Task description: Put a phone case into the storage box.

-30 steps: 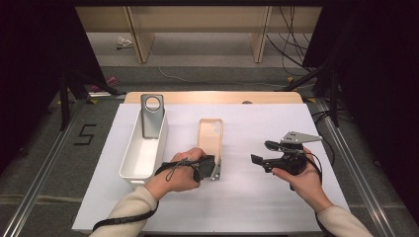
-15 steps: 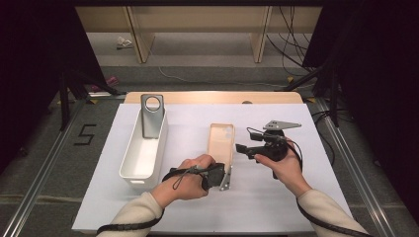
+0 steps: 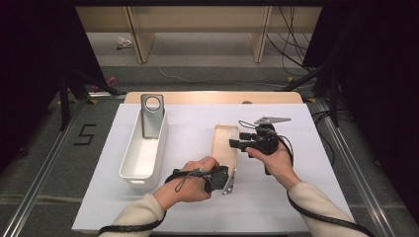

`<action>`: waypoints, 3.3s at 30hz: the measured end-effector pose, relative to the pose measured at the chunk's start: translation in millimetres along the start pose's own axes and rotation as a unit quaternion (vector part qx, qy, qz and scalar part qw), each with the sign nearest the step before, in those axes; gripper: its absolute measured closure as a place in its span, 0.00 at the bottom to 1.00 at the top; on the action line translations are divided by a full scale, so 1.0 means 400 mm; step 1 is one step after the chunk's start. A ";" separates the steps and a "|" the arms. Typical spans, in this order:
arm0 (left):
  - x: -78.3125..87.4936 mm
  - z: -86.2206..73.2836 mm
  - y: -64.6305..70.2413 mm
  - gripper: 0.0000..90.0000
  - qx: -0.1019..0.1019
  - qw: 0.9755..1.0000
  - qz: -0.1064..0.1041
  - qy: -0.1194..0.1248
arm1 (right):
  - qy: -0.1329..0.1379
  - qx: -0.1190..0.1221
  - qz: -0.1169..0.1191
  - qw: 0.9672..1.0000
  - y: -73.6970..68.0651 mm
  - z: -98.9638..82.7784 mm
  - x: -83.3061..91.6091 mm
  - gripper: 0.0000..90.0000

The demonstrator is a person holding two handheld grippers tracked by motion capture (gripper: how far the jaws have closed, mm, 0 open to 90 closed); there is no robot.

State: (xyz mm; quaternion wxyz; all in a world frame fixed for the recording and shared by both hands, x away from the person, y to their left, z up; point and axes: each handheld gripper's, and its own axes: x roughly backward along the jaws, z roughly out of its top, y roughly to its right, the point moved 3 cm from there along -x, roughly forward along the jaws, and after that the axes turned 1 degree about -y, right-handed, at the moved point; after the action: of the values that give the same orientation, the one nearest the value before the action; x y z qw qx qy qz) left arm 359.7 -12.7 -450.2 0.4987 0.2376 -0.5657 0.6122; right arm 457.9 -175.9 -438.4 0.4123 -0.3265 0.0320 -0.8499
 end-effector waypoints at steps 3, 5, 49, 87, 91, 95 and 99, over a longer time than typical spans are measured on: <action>0.000 0.003 0.003 0.98 0.002 1.000 0.001 0.007 | -0.003 -0.007 0.007 1.000 -0.001 -0.002 -0.005 0.56; 0.000 0.004 0.004 0.98 -0.003 1.000 0.000 0.003 | 0.000 -0.016 0.012 1.000 -0.001 -0.003 -0.005 0.66; 0.055 -0.115 0.007 0.22 0.209 0.966 0.047 0.147 | 0.057 -0.044 0.041 0.997 -0.027 0.019 0.108 0.90; 0.080 -0.162 -0.001 0.26 0.332 0.917 0.056 0.212 | 0.064 0.002 0.064 0.996 -0.050 -0.012 0.147 0.90; 0.081 -0.165 -0.005 0.26 0.341 0.912 0.058 0.219 | 0.065 0.002 0.063 0.996 -0.050 -0.011 0.146 0.90; 0.081 -0.168 -0.008 0.26 0.353 0.906 0.060 0.224 | 0.066 0.002 0.063 0.996 -0.050 -0.011 0.146 0.90; 0.082 -0.168 -0.009 0.26 0.356 0.905 0.061 0.225 | 0.067 0.001 0.062 0.996 -0.051 -0.011 0.146 0.90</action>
State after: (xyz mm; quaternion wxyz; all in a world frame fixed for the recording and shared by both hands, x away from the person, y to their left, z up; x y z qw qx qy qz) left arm 368.4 60.7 -437.1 0.4570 0.2204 -0.1959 0.8392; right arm 415.4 -205.4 -404.5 0.4619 -0.2657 0.0785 -0.8425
